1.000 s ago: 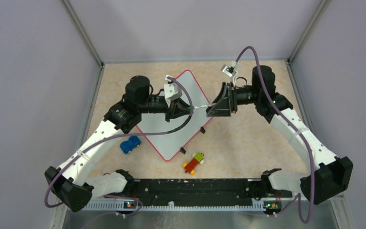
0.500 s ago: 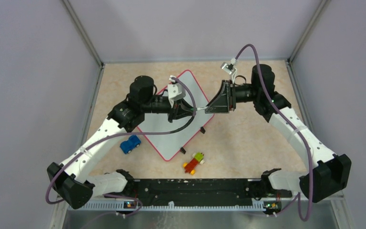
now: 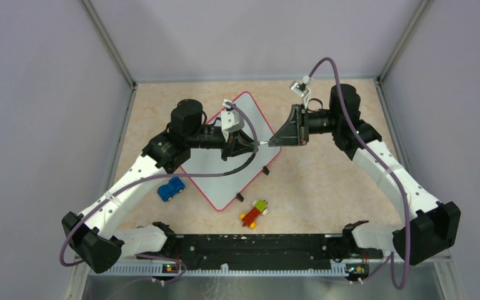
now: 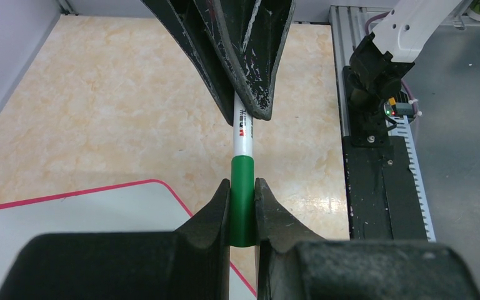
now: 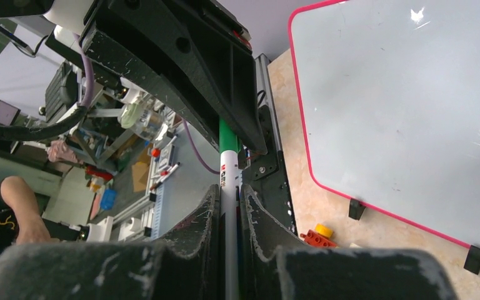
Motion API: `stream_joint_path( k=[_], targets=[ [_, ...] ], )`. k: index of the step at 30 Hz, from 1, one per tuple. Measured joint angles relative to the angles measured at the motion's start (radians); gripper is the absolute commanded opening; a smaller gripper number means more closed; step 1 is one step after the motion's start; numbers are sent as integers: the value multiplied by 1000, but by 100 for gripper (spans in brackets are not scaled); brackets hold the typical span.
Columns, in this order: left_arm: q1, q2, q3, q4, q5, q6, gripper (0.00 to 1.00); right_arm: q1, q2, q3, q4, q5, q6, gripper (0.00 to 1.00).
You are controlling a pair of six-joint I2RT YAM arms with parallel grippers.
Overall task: Write a sentence on the whiteboard
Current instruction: Open the pen cap from the whiteboard marker.
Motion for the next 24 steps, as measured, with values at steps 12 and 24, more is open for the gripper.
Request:
stream_joint_path(
  k=[12,24],
  targets=[
    [12,0,-14,1,-5,24,0,-22,0,3,-59,0,-89,0],
    [87,-34,-61,-56,-23,53,0,-278,-41,0,-27,-82,-49,0]
  ],
)
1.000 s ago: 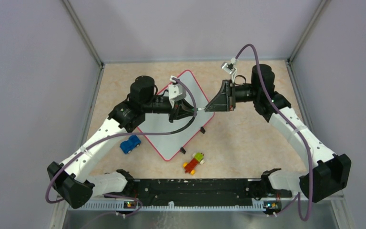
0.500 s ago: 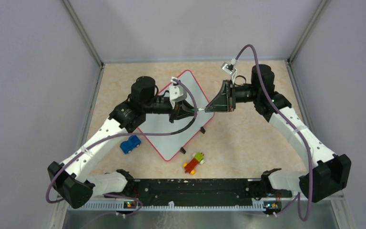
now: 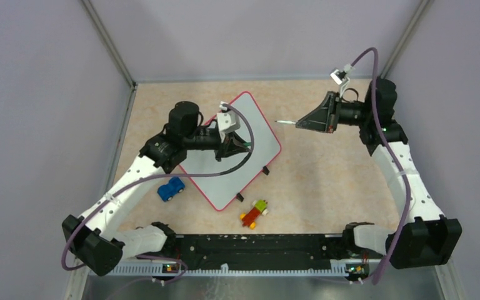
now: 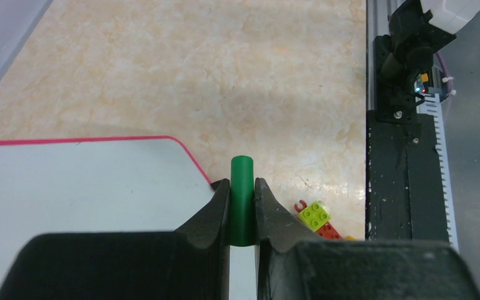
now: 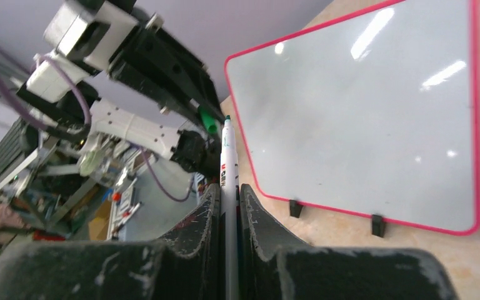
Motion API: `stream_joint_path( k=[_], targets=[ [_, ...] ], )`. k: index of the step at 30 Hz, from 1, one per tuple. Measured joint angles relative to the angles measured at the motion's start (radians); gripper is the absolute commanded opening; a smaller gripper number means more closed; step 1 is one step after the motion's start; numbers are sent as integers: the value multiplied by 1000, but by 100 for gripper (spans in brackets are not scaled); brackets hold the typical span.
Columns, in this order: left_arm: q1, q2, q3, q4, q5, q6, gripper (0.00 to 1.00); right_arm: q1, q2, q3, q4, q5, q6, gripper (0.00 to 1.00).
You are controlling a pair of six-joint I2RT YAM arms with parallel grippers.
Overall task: Write a sentence on the whiteboard
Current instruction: Place the pen cap at the center of the board.
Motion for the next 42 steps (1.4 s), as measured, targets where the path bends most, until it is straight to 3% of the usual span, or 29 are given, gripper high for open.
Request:
stream_joint_path(
  k=[4,8,12,17,21,31,42],
  targets=[
    [-122,110,118,-119,-103,58,0,-134,-7,-3,31,21,22,0],
    [-355,387,373,-287,-281,132,0,-280,-3,-27,49,66,44,0],
    [-476,628,512,-415,-412,160,0,-396,15,-39,39,106,37,0],
    [-585,873,603,-529,-626,195,2,-459,21,-39,-10,150,-17,0],
    [-649,1075,816,-616,-751,205,5,-461,18,-50,-19,173,-37,0],
    [-681,1196,892,-650,-842,208,14,-462,1,-86,-33,188,-63,0],
    [-681,1203,892,-618,-829,193,44,-462,-2,-87,-33,188,-71,0]
  ],
)
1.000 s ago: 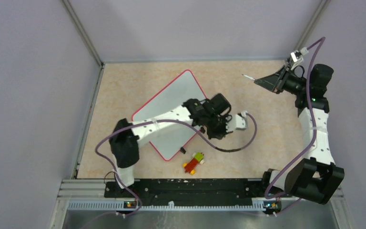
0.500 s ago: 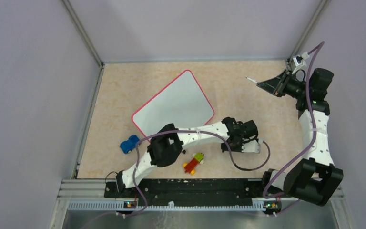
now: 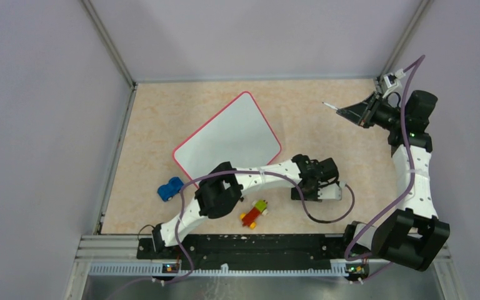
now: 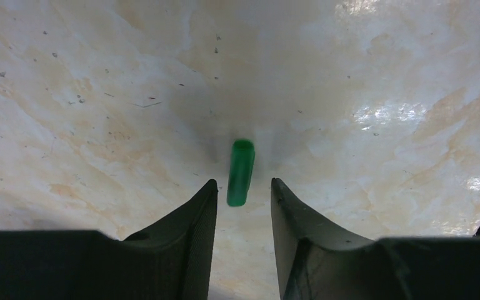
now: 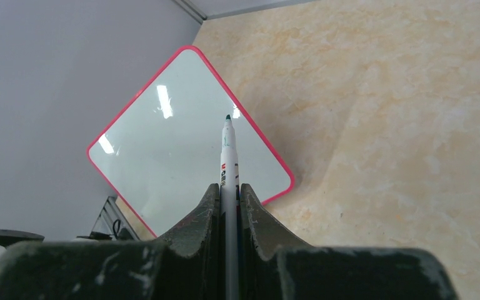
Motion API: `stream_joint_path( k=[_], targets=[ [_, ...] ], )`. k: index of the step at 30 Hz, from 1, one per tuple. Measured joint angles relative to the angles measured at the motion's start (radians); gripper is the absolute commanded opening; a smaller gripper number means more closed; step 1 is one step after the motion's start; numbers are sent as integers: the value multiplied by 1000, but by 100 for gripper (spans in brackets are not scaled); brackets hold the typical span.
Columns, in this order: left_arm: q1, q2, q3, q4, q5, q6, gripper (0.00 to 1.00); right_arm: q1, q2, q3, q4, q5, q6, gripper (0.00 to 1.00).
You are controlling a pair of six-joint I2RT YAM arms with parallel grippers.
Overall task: Write a sentence on the whiteboard
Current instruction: Place the pen cap at the center of the board, then move the whiteboard to the corner of the board.
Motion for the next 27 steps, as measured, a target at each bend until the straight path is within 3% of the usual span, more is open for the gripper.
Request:
stream_joint_path(
  k=[7,19,27],
  targets=[
    [2,-13,-17,16,13,7,55,0,0,0,1,-1,0,0],
    [132,-170,-156,29,-29,243,57,0,-7,-12,2,-6,1,0],
    [173,-179,-212,24,-75,393,57,0,-10,-17,8,-16,9,0]
  ],
)
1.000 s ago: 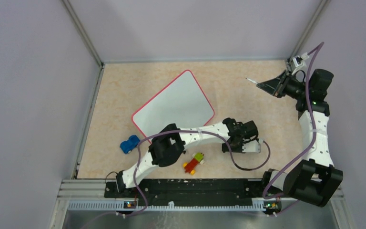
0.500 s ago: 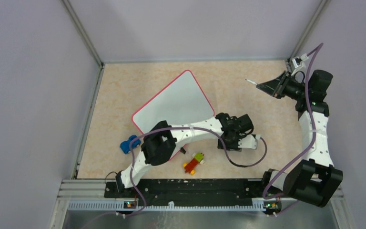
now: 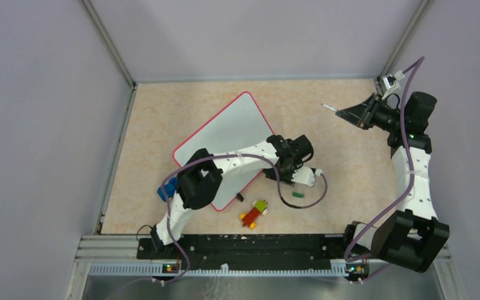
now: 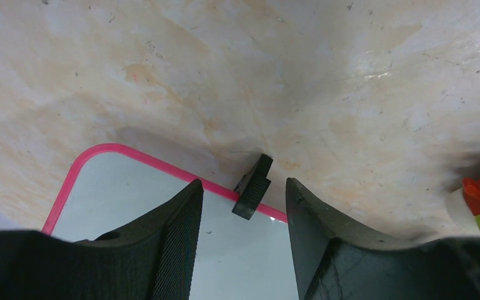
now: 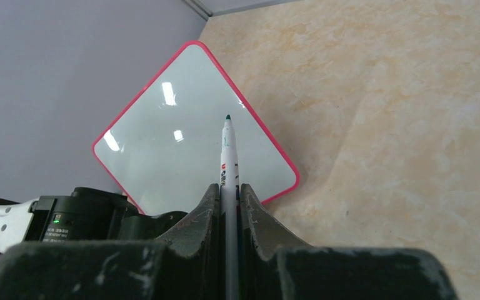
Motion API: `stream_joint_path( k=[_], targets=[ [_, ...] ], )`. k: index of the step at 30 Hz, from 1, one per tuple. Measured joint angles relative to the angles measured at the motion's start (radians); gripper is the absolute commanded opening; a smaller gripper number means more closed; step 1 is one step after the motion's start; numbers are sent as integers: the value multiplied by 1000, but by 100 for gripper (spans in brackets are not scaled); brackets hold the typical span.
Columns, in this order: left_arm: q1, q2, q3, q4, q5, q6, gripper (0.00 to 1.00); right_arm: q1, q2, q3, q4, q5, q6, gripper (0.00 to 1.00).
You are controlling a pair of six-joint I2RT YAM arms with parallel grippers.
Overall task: Write a sentence on the whiteboard
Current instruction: Move the whiteboard to the corner of the board.
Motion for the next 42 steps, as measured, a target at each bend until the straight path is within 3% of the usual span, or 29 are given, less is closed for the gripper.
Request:
stream_joint_path(
  k=[16,19,27,42],
  targets=[
    [33,33,0,-27,-31,95,52,0,-1,0,0,-14,1,0],
    [35,49,-5,-27,-31,99,46,0,-1,0,0,-14,1,0],
    [25,61,-13,-34,-16,114,17,0,-1,0,0,-16,0,0],
    [-77,97,45,-74,-2,138,12,0,-1,0,0,-17,0,0]
  ],
)
